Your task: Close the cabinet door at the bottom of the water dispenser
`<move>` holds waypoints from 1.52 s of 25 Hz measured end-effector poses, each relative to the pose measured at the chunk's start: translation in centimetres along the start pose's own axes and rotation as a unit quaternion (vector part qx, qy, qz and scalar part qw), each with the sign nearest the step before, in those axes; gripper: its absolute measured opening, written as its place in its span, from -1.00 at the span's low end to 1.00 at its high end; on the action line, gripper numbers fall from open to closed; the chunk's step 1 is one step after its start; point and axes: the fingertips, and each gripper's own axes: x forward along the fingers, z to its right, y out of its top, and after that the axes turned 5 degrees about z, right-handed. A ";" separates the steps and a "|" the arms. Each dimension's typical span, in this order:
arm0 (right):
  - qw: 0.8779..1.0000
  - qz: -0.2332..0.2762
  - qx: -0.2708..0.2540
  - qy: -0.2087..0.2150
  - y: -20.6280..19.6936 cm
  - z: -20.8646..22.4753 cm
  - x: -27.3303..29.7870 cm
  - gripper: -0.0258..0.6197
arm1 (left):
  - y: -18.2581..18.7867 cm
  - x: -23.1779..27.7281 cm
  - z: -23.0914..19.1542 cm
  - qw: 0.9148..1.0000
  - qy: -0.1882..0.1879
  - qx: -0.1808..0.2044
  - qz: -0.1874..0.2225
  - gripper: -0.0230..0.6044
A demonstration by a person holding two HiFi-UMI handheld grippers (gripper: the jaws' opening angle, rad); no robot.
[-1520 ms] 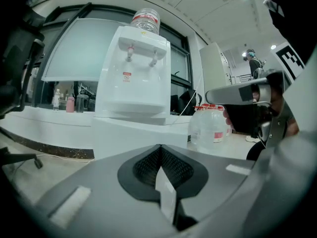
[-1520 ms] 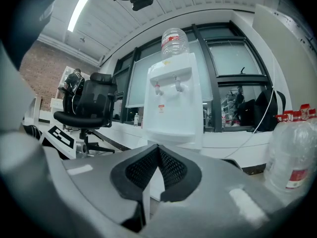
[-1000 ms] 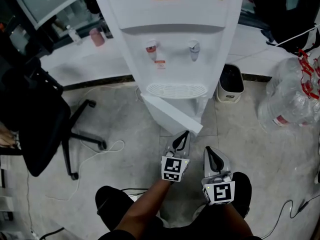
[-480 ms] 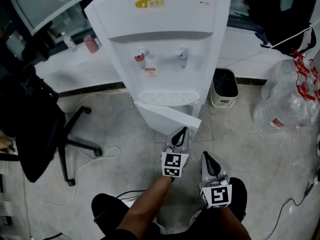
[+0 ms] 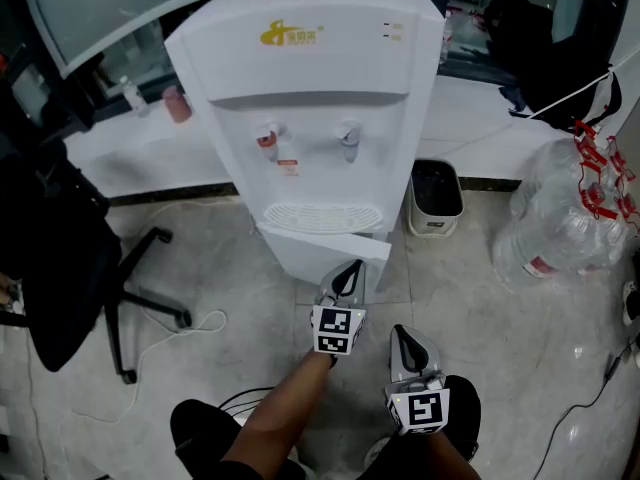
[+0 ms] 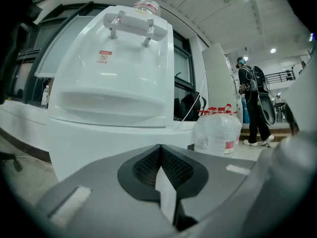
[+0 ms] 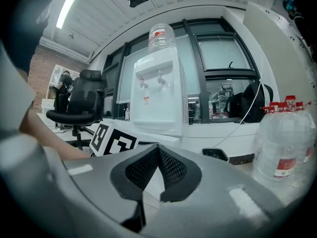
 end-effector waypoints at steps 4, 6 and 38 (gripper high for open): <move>1.000 0.002 -0.004 0.001 -0.2 -0.1 -0.2 -0.91 | 0.1 1.0 -0.6 1.000 0.004 0.000 -0.003 -0.86; 1.000 0.005 -0.009 0.002 -0.1 -0.1 -0.3 -0.91 | 0.3 1.7 -0.8 1.000 0.006 0.003 -0.001 -0.86; 0.999 -0.002 -0.028 0.021 -0.1 -2.0 1.6 -0.91 | 2.2 -3.4 -3.1 0.999 0.042 -0.005 0.030 -0.86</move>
